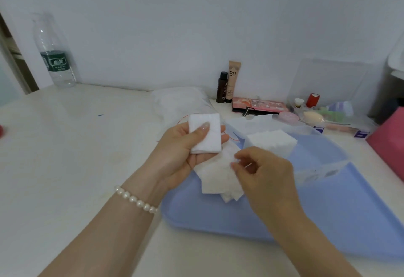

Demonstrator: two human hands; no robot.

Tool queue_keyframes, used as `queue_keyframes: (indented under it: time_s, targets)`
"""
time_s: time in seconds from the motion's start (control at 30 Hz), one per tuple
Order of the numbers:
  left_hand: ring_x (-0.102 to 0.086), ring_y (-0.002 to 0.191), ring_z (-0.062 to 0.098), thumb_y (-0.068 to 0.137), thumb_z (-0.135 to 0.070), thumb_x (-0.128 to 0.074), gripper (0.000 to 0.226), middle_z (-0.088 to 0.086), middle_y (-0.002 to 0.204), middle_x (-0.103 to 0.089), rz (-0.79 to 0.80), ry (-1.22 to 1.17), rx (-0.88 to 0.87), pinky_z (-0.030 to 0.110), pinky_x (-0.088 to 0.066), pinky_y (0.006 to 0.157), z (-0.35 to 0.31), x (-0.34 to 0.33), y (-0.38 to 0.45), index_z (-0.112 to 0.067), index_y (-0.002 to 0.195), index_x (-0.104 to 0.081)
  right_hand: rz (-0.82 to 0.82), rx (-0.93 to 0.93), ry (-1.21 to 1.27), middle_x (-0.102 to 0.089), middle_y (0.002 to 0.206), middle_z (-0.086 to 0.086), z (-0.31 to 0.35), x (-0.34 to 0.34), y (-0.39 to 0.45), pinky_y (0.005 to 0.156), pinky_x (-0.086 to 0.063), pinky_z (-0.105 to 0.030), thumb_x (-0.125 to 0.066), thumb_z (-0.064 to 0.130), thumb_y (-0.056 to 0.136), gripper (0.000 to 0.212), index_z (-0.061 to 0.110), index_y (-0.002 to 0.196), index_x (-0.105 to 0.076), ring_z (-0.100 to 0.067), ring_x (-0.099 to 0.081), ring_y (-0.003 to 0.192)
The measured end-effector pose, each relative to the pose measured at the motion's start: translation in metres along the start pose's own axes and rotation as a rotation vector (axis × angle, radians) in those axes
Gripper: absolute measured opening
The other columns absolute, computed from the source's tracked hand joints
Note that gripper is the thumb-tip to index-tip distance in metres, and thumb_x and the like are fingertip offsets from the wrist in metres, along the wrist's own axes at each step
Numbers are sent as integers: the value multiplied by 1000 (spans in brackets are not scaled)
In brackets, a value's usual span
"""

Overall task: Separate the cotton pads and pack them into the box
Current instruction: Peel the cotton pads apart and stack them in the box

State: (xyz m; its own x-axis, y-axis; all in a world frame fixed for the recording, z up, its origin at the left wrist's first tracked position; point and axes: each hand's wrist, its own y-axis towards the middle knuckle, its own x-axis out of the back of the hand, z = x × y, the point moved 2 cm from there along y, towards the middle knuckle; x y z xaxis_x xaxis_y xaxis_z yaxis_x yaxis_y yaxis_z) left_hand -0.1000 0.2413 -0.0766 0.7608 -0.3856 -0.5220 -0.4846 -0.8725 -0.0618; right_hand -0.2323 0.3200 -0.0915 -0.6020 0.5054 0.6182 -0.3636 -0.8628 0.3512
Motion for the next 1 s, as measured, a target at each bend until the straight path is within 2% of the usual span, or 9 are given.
queue_keyframes:
  time_s: [0.13,0.27,0.4,0.6,0.73,0.8,0.87,0.93,1.0]
  targets:
    - [-70,90,25,94,-7,-47,24,19,106,-69,17,-14,24,31,-59,71,3,-2,0,6,111,-58,165,30,-177,-48,88,10,4,-22,-6,68,-36,-23,-65,32,83,22,25,87,-45,-12,-48,81]
    - [-71,86,25,94,-7,-46,23,17,103,-71,19,-50,15,32,-60,69,3,-1,1,5,109,-58,234,16,-171,-43,86,10,3,-33,-5,63,-35,-23,-66,21,79,29,25,83,-38,-11,-43,76]
    - [-71,84,24,94,-7,-46,23,18,101,-71,13,-21,26,31,-60,68,4,0,1,6,109,-59,276,-99,41,-45,71,10,0,-27,-3,57,-37,-20,-61,-3,71,33,26,73,-47,-6,-42,62]
    - [-70,87,24,94,-8,-47,24,17,104,-70,-30,9,23,32,-59,73,9,-1,3,5,110,-60,280,-229,507,-61,55,3,6,1,1,53,-46,-16,-72,-16,64,38,18,48,-68,-7,-55,54]
    - [-66,96,26,95,-11,-46,25,20,108,-68,-34,31,46,39,-53,87,13,-1,4,2,110,-62,536,-214,1055,-69,63,-7,18,19,1,55,-51,-18,-77,-14,32,27,8,46,-69,-15,-65,61]
    - [-65,98,27,96,-9,-45,29,21,113,-65,-15,23,56,39,-52,87,16,-2,4,3,118,-58,484,-231,1204,-68,60,-9,19,20,1,55,-52,-19,-75,-1,31,19,8,47,-70,-16,-66,59]
    - [-67,87,24,95,-3,-45,29,20,108,-67,8,-3,50,37,-57,78,19,-4,4,4,121,-56,309,-242,1221,-69,59,-6,16,17,3,57,-54,-20,-71,6,35,17,11,51,-73,-14,-67,60]
    - [-69,74,18,93,1,-45,26,14,94,-71,31,-16,51,30,-60,67,21,-7,3,1,114,-60,151,-206,1112,-71,65,-4,13,14,5,63,-57,-22,-74,9,45,15,16,59,-76,-14,-68,64]
    - [-69,80,20,92,1,-46,25,15,98,-71,53,-4,69,29,-59,69,25,-10,2,2,113,-60,27,-158,934,-72,66,1,11,12,4,66,-57,-22,-74,-1,60,20,19,62,-76,-11,-68,65]
